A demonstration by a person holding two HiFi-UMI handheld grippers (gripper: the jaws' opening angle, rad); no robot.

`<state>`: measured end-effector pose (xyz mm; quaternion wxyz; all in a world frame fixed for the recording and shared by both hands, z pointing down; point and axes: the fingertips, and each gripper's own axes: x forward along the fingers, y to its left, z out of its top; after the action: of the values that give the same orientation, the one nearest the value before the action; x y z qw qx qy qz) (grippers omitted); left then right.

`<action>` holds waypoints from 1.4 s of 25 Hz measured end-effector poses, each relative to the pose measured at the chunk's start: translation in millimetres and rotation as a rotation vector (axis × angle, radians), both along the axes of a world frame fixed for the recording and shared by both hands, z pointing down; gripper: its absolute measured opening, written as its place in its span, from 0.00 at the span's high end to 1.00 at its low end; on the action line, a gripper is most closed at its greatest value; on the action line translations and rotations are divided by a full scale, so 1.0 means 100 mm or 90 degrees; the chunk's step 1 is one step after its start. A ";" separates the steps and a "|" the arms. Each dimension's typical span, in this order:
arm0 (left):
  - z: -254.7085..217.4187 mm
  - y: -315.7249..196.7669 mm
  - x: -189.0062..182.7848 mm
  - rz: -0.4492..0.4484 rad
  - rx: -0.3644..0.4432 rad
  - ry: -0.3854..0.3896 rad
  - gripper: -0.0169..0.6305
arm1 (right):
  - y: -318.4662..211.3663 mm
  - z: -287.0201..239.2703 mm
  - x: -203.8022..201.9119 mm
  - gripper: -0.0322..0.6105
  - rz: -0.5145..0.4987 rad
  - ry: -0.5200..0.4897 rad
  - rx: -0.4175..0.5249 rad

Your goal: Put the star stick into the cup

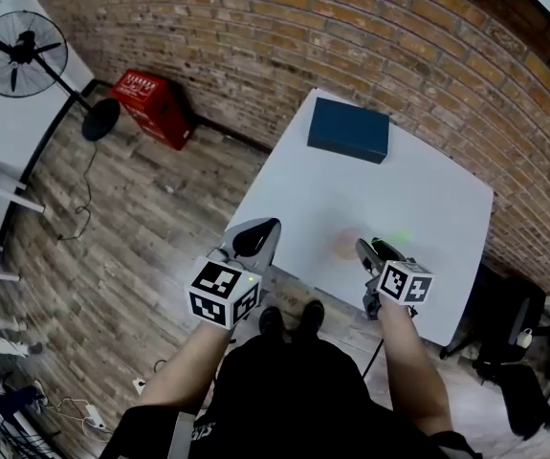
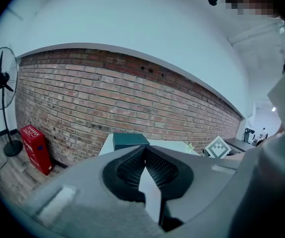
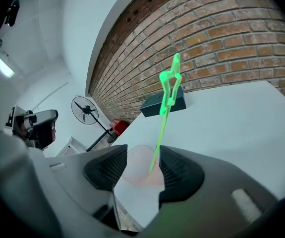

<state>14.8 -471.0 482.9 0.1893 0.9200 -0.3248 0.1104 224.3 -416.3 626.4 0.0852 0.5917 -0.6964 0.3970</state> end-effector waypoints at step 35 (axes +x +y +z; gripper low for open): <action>-0.29 0.16 -0.23 0.049 0.043 0.072 0.96 | 0.46 -1.48 -0.55 0.95 -0.032 0.173 0.223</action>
<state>-8.4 -454.9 453.5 0.1717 0.9426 -0.2813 0.0542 169.1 -370.8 478.1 0.0842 0.6281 -0.7513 0.1842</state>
